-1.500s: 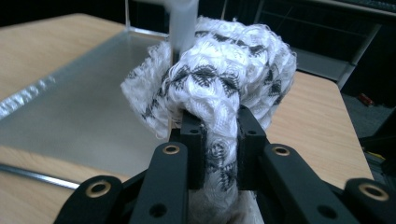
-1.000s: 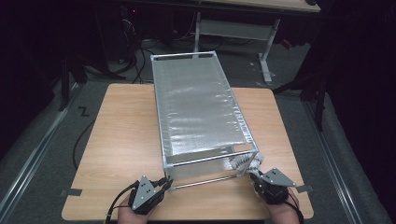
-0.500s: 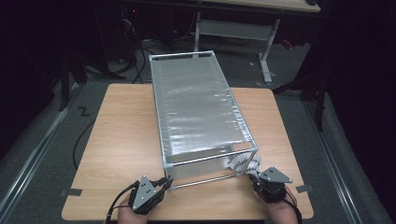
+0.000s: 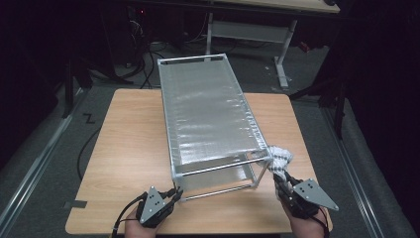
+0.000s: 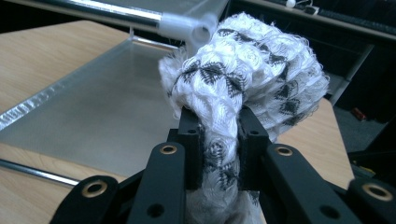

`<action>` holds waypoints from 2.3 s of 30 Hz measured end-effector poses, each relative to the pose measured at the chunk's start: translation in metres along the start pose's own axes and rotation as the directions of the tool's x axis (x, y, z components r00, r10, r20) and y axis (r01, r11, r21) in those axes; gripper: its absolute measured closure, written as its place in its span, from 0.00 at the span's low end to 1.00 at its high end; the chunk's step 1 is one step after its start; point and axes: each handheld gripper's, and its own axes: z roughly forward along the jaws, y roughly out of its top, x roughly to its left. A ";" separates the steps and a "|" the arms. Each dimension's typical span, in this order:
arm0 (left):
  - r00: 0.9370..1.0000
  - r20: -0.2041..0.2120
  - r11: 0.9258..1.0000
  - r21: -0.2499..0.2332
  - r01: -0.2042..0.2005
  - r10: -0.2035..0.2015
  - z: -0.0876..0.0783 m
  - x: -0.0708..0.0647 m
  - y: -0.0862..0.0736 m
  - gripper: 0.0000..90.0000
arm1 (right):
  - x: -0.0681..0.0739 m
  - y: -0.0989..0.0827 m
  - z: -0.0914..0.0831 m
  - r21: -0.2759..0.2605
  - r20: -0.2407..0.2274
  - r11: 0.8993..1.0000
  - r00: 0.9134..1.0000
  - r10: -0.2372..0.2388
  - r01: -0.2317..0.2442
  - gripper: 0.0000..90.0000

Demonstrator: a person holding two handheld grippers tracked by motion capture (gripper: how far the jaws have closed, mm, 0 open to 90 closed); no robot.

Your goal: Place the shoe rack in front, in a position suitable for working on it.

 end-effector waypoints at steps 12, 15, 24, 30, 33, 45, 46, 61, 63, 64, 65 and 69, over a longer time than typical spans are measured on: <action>1.000 0.000 1.000 0.000 -0.004 0.004 0.000 -0.001 0.000 0.89 | 0.002 -0.018 0.016 0.107 -0.029 0.994 1.000 -0.012 0.015 0.85; 1.000 0.000 1.000 0.000 -0.004 0.004 0.000 -0.001 0.000 0.89 | 0.001 -0.027 0.024 0.156 -0.040 0.987 0.999 -0.018 0.024 0.85; 1.000 0.001 1.000 -0.001 -0.002 0.002 0.000 -0.001 0.000 0.89 | 0.001 -0.051 0.047 0.294 -0.080 0.955 0.997 -0.012 0.035 0.85; 1.000 0.002 1.000 -0.002 -0.001 0.001 0.000 -0.001 0.000 0.89 | 0.002 -0.065 0.060 0.362 -0.113 0.931 0.994 -0.002 0.043 0.85; 1.000 0.001 1.000 -0.003 -0.001 0.001 0.000 -0.001 0.000 0.89 | 0.001 -0.067 0.062 0.376 -0.118 0.926 0.993 0.003 0.042 0.85; 1.000 0.001 1.000 -0.004 -0.005 0.005 0.000 -0.001 0.000 0.89 | -0.026 -0.062 0.053 0.322 -0.025 0.939 0.991 0.135 -0.120 0.84; 1.000 0.001 1.000 -0.004 -0.005 0.005 0.000 -0.001 0.000 0.89 | -0.028 -0.062 0.053 0.314 -0.013 0.940 0.990 0.143 -0.132 0.84; 1.000 -0.022 1.000 0.005 -0.006 0.006 -0.018 -0.008 -0.006 0.89 | -0.023 -0.046 0.068 0.172 -0.045 0.967 0.979 0.198 -0.187 0.83; 1.000 -0.027 1.000 0.005 -0.006 0.006 -0.020 -0.008 -0.007 0.88 | -0.016 -0.044 0.073 0.171 -0.070 0.971 0.981 0.180 -0.166 0.83; 1.000 -0.030 1.000 0.007 -0.007 0.007 -0.021 -0.008 -0.007 0.88 | -0.013 -0.043 0.074 0.169 -0.084 0.973 0.982 0.172 -0.156 0.83; 0.999 -0.031 1.000 0.007 -0.007 0.007 -0.022 -0.008 -0.007 0.88 | -0.009 -0.043 0.076 0.166 -0.105 0.975 0.981 0.163 -0.145 0.83; 0.999 -0.036 1.000 0.008 -0.006 0.007 -0.023 -0.008 -0.008 0.88 | 0.000 -0.040 0.076 0.153 -0.139 0.981 0.980 0.139 -0.117 0.84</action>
